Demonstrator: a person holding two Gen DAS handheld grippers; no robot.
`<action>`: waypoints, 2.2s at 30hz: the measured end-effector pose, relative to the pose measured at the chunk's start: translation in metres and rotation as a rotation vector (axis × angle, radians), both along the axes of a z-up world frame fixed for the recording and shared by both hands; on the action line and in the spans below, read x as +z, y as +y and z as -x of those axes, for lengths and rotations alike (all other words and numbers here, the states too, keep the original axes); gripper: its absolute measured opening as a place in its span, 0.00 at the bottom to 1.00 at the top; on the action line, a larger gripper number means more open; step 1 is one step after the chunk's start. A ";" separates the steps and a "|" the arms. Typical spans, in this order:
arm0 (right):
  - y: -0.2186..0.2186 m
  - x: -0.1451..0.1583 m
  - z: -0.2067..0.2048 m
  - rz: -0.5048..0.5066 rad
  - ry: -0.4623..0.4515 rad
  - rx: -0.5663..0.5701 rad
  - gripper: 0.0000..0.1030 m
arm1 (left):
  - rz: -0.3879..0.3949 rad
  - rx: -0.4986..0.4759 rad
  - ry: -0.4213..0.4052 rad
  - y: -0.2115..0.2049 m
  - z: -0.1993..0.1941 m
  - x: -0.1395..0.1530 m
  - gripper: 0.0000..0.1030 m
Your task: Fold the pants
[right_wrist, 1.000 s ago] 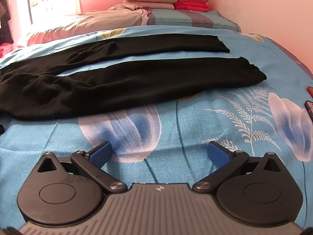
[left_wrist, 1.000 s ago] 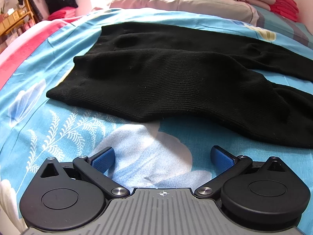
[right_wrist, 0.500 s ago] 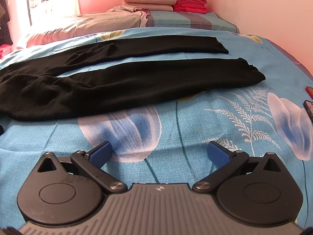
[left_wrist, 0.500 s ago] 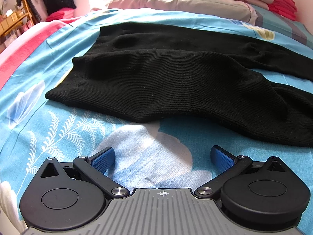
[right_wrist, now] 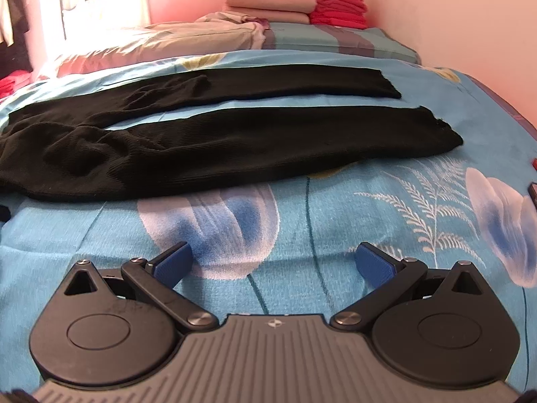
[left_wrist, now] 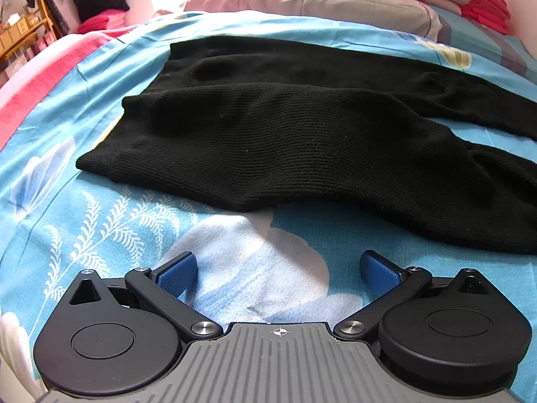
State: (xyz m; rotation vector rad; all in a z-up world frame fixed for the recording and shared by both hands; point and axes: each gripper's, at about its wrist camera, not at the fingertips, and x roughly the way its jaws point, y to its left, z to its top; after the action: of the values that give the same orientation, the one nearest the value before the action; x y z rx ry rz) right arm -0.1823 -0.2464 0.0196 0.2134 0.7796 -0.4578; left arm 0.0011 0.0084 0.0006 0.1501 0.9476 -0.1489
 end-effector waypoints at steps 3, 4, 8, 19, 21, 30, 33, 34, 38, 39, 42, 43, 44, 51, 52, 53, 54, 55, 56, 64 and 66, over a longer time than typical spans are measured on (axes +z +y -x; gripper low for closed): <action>-0.010 0.002 -0.001 -0.033 0.006 0.059 1.00 | 0.051 0.001 0.016 0.009 -0.002 0.006 1.00; -0.016 0.004 0.000 -0.054 0.001 0.075 1.00 | 0.064 0.008 0.014 0.012 -0.002 0.010 1.00; -0.058 0.015 0.008 -0.173 -0.083 0.034 1.00 | 0.084 0.034 -0.090 0.018 0.000 0.032 1.00; -0.191 0.003 -0.015 -0.331 -0.219 -0.386 0.65 | 0.110 0.029 -0.116 -0.028 -0.066 0.026 1.00; -0.196 -0.001 -0.027 -0.326 -0.237 -0.393 0.63 | 0.102 0.033 -0.068 -0.037 -0.080 0.013 1.00; -0.232 -0.003 0.022 -0.354 -0.335 -0.471 0.12 | 0.127 0.023 0.003 -0.032 -0.077 -0.004 1.00; -0.236 -0.007 0.022 -0.365 -0.311 -0.468 0.12 | 0.094 0.012 0.003 -0.035 -0.077 -0.009 1.00; -0.234 -0.001 0.024 -0.358 -0.337 -0.469 0.12 | 0.088 0.009 0.010 -0.038 -0.078 -0.009 1.00; -0.234 0.001 0.014 -0.302 -0.237 -0.462 0.22 | 0.110 -0.007 0.023 -0.032 -0.077 -0.007 1.00; -0.233 0.003 0.017 -0.272 -0.223 -0.480 0.26 | 0.120 -0.006 0.028 -0.028 -0.076 -0.006 1.00; -0.221 0.025 0.044 -0.143 -0.277 -0.582 0.63 | 0.152 0.004 0.019 -0.007 -0.069 0.006 1.00; -0.211 0.033 0.044 -0.079 -0.263 -0.562 0.65 | 0.160 0.013 0.006 0.002 -0.067 0.011 1.00; -0.197 0.039 0.043 -0.028 -0.245 -0.510 0.65 | 0.161 0.019 -0.010 0.009 -0.066 0.015 1.00; -0.017 0.050 -0.027 0.159 -0.109 0.250 0.66 | 0.064 0.110 -0.032 0.036 -0.095 0.020 1.00; 0.012 0.045 -0.039 0.183 -0.082 0.360 0.66 | 0.052 0.128 -0.013 0.039 -0.101 0.016 1.00; 0.040 0.040 -0.049 0.219 -0.065 0.455 0.66 | 0.040 0.141 -0.002 0.041 -0.105 0.012 1.00; 0.067 0.033 -0.059 0.264 -0.049 0.542 0.66 | 0.030 0.150 0.008 0.045 -0.108 0.008 1.00; 0.088 0.025 -0.068 0.319 -0.034 0.608 0.66 | 0.028 0.152 0.019 0.049 -0.110 0.005 1.00; 0.104 0.019 -0.078 0.372 -0.024 0.651 0.66 | 0.035 0.141 0.014 0.052 -0.108 0.004 1.00; 0.145 -0.003 -0.142 0.361 0.018 0.714 0.07 | -0.007 0.099 -0.021 0.052 -0.103 0.000 1.00; 0.153 0.004 -0.111 0.346 0.012 0.792 0.06 | -0.044 0.077 -0.018 0.052 -0.100 0.001 1.00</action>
State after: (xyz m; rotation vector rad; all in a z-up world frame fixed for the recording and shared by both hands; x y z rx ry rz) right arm -0.0716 -0.0930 0.0233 -0.4167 0.7194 0.1629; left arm 0.1010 0.0607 0.0013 0.1547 0.9380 -0.0556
